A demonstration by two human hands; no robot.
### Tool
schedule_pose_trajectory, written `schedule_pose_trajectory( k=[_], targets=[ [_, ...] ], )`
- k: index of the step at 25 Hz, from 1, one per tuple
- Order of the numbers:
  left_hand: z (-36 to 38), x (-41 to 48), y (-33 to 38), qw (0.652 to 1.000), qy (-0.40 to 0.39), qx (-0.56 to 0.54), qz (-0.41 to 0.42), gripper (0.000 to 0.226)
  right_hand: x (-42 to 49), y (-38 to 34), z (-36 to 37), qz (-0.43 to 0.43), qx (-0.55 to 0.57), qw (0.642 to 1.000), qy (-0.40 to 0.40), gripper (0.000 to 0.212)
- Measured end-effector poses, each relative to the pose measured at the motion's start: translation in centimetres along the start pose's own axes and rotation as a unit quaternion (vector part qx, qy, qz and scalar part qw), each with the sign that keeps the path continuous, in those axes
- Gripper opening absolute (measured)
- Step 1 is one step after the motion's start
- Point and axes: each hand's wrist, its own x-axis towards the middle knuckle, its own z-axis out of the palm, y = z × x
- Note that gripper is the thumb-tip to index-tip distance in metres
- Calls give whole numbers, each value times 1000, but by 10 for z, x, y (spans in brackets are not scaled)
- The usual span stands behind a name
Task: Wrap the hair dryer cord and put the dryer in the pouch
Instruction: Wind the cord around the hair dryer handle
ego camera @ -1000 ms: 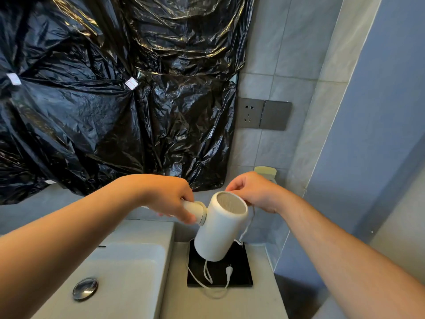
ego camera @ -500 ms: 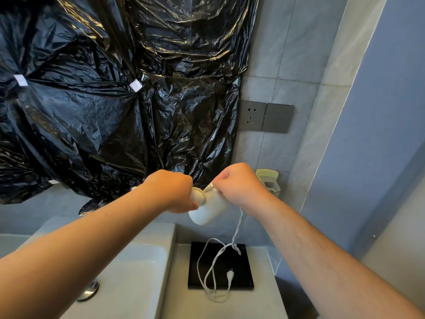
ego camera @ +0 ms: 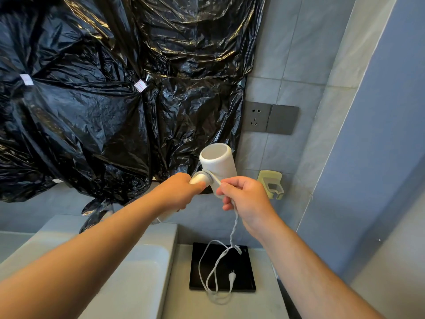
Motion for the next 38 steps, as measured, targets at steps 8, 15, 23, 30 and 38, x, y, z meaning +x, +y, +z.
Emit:
schedule_pose_trajectory(
  k=[8,15,23,30,38],
  targets=[
    [-4,-16,13,947,-115,-282,-104,49,-5,21,0,12,19,998,-51,8],
    [1,-18,8,946,-144,-265,-118,55,-10,29,-5,11,-81,997,8,25],
    [5,-20,7,933,-208,-268,-121,60,-11,41,-6,107,-77,991,-30,38],
    [4,-20,-3,921,-274,-253,-109,58,-10,42,-18,109,-77,985,-110,29],
    [-10,-20,0,936,-351,5,35,59,8,11,-47,180,-43,930,-317,38]
  ],
)
